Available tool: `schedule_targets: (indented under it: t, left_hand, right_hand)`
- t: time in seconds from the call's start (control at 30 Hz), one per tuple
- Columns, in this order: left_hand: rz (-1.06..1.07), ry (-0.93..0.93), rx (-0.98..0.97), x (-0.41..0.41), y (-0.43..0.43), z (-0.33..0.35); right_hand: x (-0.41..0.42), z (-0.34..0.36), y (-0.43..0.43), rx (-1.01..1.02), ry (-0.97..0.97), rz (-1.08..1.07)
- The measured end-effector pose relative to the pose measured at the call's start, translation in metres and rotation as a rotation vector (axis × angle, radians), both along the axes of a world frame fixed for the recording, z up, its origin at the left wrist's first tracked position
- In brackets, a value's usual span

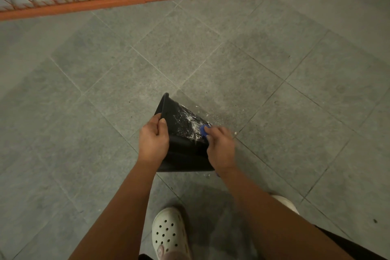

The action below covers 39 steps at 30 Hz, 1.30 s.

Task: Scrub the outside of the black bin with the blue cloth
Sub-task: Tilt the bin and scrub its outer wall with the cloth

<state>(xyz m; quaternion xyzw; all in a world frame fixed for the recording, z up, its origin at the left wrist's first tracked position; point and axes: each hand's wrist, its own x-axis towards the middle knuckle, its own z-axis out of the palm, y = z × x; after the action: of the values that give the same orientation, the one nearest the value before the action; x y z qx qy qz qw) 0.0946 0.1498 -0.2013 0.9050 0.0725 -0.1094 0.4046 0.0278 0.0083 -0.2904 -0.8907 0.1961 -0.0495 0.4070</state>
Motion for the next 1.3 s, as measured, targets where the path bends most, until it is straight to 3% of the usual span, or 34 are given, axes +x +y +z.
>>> schedule_targets:
  t: [0.1,0.23,0.37,0.5,0.67,0.83,1.03,1.2,1.3]
  left_hand:
    - [0.031,-0.014,0.021,-0.003,0.000,0.001]
    - [0.036,0.030,0.004,-0.003,-0.004,0.003]
    - [0.046,0.056,-0.005,-0.007,-0.001,0.004]
    - [0.043,0.054,-0.004,-0.010,0.004,0.004]
    - [0.095,0.064,-0.009,-0.016,0.005,0.004]
    - [0.135,0.052,0.012,-0.022,0.009,0.005]
    - [0.152,0.074,-0.029,-0.021,0.013,0.001]
    - [0.169,0.047,-0.039,-0.017,0.008,-0.001]
    - [0.118,0.027,-0.032,-0.012,0.007,-0.002]
  right_hand:
    - [0.008,-0.002,-0.012,0.225,0.101,-0.171]
    - [0.002,-0.003,-0.022,0.218,0.165,-0.304]
    - [-0.016,0.002,-0.039,0.273,0.159,-0.093]
    - [-0.036,-0.004,-0.047,0.111,-0.030,0.175]
    - [-0.031,-0.014,-0.043,0.108,0.158,0.076]
    - [-0.040,-0.015,-0.027,-0.262,0.159,0.148]
    - [-0.027,-0.020,-0.032,-0.127,0.070,0.321]
    - [-0.027,-0.017,-0.021,-0.121,0.148,0.067]
    - [-0.042,-0.010,-0.004,-0.128,-0.025,0.012]
